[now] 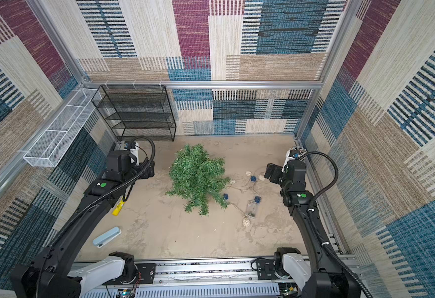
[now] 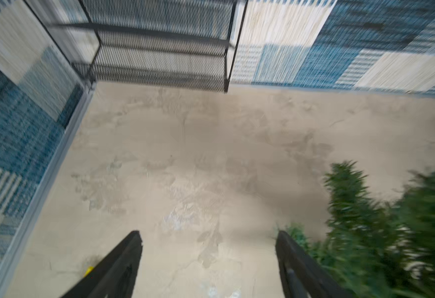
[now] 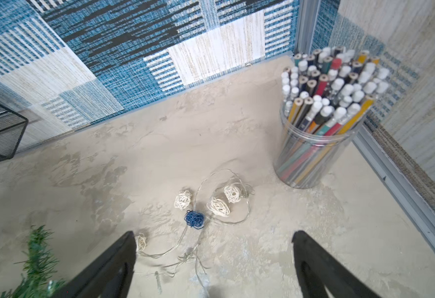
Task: Remove string lights from the small christmas tree
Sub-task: Reset both arms
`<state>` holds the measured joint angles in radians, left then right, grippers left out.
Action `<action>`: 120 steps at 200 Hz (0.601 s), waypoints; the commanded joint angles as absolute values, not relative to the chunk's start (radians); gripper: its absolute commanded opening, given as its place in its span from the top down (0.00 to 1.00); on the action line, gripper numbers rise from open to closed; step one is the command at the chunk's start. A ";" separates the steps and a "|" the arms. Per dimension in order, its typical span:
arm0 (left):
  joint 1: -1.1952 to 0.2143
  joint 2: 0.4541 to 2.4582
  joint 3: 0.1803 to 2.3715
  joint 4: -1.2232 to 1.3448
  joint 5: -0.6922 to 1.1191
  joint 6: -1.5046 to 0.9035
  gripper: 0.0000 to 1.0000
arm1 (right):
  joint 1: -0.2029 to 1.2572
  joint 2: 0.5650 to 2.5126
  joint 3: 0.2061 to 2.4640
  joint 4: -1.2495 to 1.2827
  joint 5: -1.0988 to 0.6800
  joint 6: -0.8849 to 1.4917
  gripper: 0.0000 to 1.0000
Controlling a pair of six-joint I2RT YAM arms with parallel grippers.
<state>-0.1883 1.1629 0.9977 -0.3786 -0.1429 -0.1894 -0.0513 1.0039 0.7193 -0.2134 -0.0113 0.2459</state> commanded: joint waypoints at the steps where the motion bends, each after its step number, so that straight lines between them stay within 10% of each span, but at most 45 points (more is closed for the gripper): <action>1: -0.161 1.219 0.927 -0.217 -0.182 -0.234 0.17 | -0.056 1.048 0.623 0.038 0.097 0.232 0.04; 89: -0.149 1.353 0.600 0.163 -0.328 -0.046 0.11 | 0.084 1.382 0.397 0.715 0.365 0.066 0.04; 120: -0.147 1.286 0.451 0.446 -0.098 0.080 0.03 | 0.094 1.397 0.290 1.016 0.345 -0.007 0.04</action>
